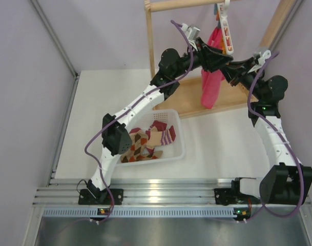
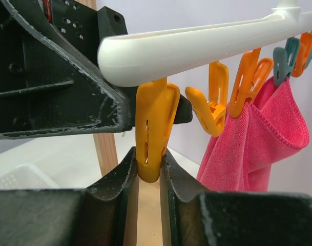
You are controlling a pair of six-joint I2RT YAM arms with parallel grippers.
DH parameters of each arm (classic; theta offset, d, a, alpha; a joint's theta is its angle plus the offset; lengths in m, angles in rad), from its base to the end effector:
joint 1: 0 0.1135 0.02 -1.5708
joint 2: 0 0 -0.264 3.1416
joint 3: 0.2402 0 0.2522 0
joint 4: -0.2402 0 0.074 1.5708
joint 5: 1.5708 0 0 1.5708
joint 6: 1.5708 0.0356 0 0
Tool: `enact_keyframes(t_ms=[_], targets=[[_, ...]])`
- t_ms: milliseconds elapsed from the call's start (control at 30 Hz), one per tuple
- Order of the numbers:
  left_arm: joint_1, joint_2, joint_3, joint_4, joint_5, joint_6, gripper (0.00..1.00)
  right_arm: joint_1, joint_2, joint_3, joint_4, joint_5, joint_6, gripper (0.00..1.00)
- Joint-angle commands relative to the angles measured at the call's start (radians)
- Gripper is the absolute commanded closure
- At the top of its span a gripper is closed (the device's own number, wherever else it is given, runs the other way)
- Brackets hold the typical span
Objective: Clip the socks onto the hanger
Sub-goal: Open the clamp at the hanger, then pick up the sock from the bin.
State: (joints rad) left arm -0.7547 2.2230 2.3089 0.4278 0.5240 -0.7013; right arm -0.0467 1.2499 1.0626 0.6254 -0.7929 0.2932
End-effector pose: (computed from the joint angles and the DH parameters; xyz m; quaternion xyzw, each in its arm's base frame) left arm 0.3596 -0.3627 0.4556 0.2366 0.4809 -0.6525 0.5357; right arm 0.2791 0.0123 0.4193 -0.2374 0.5429 0.3013 0.7470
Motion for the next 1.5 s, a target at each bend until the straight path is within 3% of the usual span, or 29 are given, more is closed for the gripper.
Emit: enact_keyframes(t_ms=[0, 233, 367, 400, 500, 700, 967, 1133, 1300, 1467], targets=[[0.003, 0.004, 0.052, 0.058, -0.094, 0.028, 0.45, 0.013, -0.027, 0.053, 0.025, -0.069, -0.012, 1.00], [0.002, 0.015, 0.073, 0.052, -0.131, 0.029, 0.54, 0.013, -0.037, 0.050, 0.005, -0.095, -0.034, 1.00], [0.002, 0.018, 0.075, 0.061, -0.131, 0.011, 0.75, 0.013, -0.050, 0.036, -0.038, -0.095, -0.063, 1.00], [0.002, 0.018, 0.073, 0.068, -0.127, 0.006, 0.84, 0.011, -0.055, 0.037, -0.068, -0.089, -0.074, 0.93], [0.002, 0.020, 0.075, 0.077, -0.121, -0.009, 0.99, -0.010, -0.070, 0.021, -0.145, -0.072, -0.098, 0.72], [0.002, 0.015, 0.070, 0.074, -0.125, -0.023, 1.00, -0.074, -0.132, -0.059, -0.248, -0.100, -0.133, 0.66], [0.002, 0.020, 0.067, 0.071, -0.145, -0.060, 1.00, -0.053, -0.178, -0.107, -0.306, -0.221, -0.172, 0.75], [0.002, 0.020, 0.064, 0.071, -0.142, -0.059, 1.00, 0.143, -0.201, -0.153, -0.455, -0.189, -0.417, 0.72], [0.002, 0.024, 0.064, 0.075, -0.136, -0.069, 1.00, 0.299, -0.205, -0.349, -0.350, -0.144, -0.609, 0.62], [0.002, 0.024, 0.060, 0.074, -0.128, -0.066, 1.00, 0.425, -0.097, -0.342, -0.455, -0.082, -0.854, 0.64]])
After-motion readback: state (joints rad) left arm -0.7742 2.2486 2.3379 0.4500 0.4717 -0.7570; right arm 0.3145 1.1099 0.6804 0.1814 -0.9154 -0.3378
